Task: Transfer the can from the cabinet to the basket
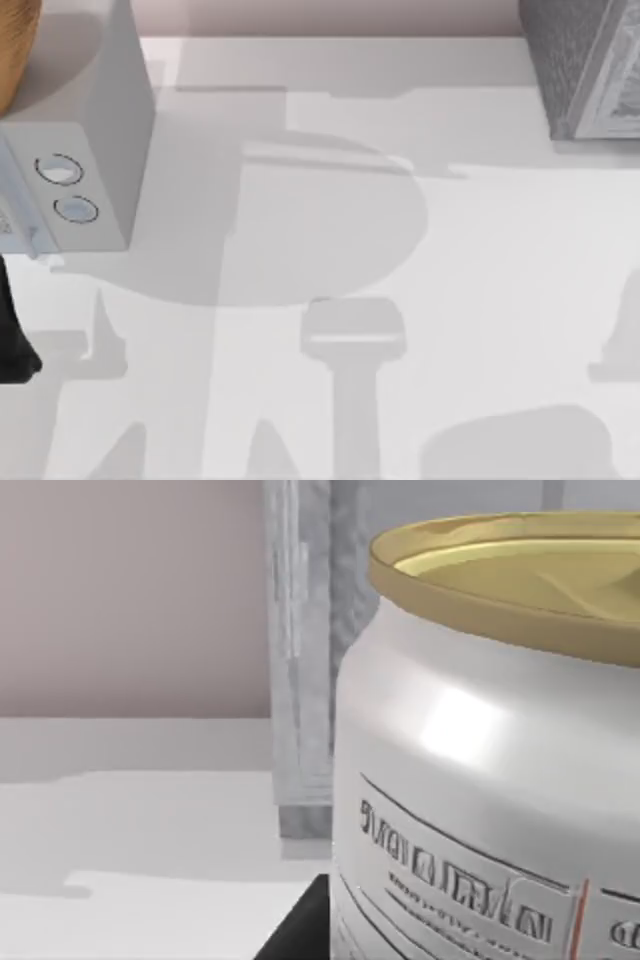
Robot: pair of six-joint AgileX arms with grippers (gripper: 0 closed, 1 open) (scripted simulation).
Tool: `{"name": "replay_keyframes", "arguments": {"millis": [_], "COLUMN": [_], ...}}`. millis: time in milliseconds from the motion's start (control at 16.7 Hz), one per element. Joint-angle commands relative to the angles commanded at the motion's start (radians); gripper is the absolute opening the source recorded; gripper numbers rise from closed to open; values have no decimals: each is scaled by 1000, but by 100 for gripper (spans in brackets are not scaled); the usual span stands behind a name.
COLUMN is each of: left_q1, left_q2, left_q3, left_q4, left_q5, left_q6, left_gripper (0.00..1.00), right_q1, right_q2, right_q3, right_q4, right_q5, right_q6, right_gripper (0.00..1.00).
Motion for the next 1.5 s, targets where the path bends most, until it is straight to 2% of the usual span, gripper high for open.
{"name": "replay_keyframes", "arguments": {"millis": [180, 480, 1500], "left_q1": [0, 0, 0], "left_q2": [0, 0, 0], "left_q3": [0, 0, 0], "left_q4": [0, 0, 0], "left_q5": [0, 0, 0], "left_q6": [0, 0, 0], "left_gripper": [100, 100, 100], "right_q1": [22, 117, 434], "right_q2": [42, 312, 1274], "right_q3": [20, 130, 581], "right_q4": [23, 141, 595], "right_q5": [5, 60, 380], "right_q6": [2, 15, 31], "right_gripper": [0, 0, 0]}}
